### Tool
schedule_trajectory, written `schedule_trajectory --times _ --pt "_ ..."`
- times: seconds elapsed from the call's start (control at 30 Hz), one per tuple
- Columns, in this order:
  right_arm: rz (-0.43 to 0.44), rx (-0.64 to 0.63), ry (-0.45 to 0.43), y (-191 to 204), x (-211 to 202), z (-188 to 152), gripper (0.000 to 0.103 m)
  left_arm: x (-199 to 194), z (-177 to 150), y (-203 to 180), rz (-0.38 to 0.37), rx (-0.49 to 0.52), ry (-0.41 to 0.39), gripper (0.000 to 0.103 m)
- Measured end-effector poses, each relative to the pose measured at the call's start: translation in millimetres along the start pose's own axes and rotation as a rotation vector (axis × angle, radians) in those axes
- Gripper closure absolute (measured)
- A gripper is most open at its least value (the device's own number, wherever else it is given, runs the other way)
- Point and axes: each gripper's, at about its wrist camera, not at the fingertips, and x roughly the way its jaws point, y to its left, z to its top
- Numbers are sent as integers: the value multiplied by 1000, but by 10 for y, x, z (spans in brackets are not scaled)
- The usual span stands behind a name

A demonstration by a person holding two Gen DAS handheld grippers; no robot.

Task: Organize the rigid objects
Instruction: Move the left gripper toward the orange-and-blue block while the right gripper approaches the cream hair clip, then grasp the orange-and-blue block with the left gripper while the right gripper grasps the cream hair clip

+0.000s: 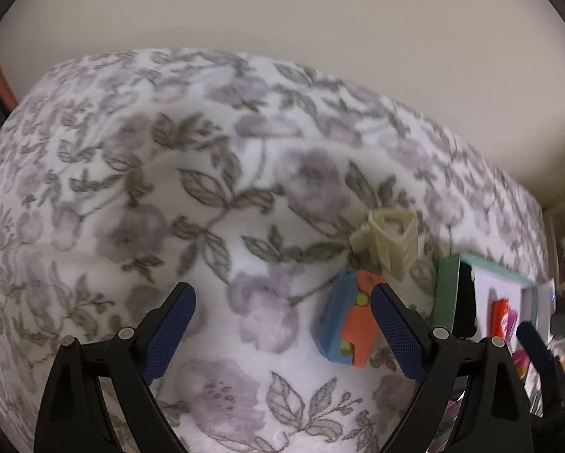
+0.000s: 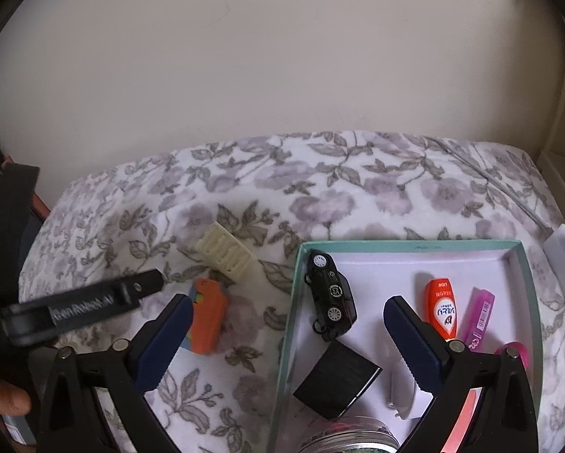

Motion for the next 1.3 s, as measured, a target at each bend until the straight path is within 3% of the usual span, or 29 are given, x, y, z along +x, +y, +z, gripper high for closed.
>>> schedule_trajectory --times 0.33,0.53,0.9,1.07,1.3 --pt "-46 53 -5 -255 -77 28 1 319 -146 -353 -13 119 83 9" --pt "-66 55 5 -287 -67 52 1 427 -222 -548 57 196 84 12" --pt "-63 -3 48 -107 105 160 1 389 -298 -681 2 239 85 59" --pt "-61 -19 60 -26 185 212 1 340 -243 -582 -8 241 86 59" --pt "-63 -80 67 189 287 353 1 352 -132 -287 10 165 77 59"
